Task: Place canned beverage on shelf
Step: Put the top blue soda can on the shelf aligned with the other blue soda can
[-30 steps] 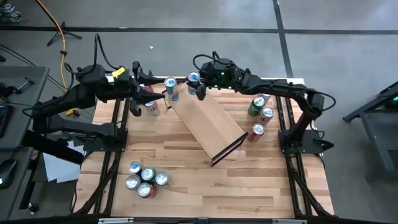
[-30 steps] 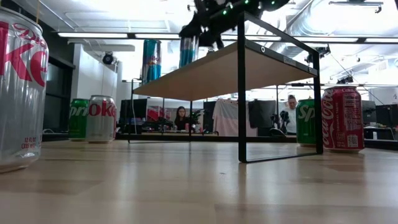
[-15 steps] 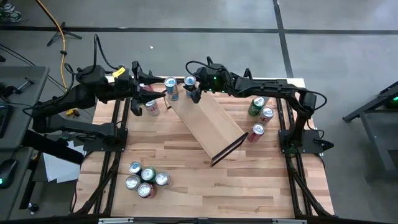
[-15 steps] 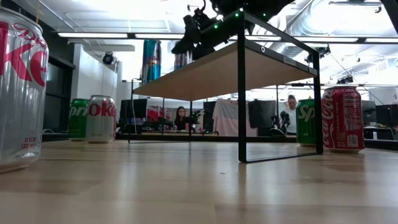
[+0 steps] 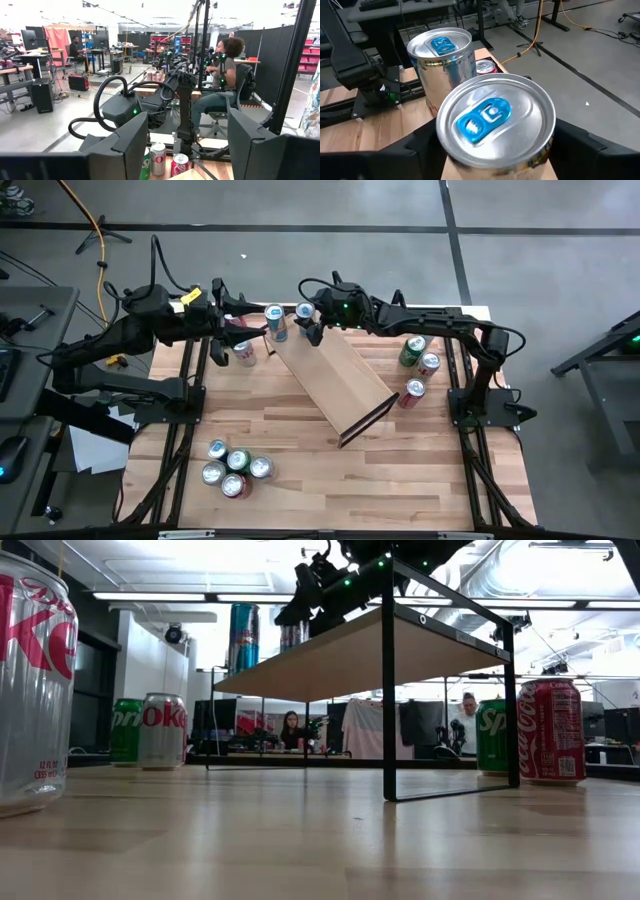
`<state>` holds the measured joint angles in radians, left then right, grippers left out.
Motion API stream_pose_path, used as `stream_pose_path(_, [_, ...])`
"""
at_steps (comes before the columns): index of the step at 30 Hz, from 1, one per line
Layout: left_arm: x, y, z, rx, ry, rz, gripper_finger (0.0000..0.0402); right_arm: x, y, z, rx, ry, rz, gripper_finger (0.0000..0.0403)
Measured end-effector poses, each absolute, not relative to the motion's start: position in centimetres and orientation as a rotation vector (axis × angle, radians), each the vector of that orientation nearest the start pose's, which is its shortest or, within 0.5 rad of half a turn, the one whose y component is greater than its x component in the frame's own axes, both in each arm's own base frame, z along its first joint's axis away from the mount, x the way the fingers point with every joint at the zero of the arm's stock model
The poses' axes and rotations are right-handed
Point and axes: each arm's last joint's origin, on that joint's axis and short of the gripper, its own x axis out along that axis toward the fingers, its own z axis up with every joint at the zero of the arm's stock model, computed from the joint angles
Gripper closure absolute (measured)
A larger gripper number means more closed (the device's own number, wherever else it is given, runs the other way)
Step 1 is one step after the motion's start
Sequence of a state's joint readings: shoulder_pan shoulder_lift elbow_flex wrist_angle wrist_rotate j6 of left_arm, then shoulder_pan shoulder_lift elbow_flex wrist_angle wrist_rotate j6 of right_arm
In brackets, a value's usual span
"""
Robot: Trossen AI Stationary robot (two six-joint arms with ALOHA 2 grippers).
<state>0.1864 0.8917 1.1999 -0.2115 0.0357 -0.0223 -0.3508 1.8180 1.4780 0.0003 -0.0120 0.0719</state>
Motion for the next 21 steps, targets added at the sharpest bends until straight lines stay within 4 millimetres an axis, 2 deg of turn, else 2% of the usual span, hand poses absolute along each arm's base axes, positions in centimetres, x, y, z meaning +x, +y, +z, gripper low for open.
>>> stream_pose_path(21, [16.31,2.97,44.96,-0.012,-0.097,0.149,0.0229,40.14,-14.68,30.40,0.161,0.298,-0.364,0.0119])
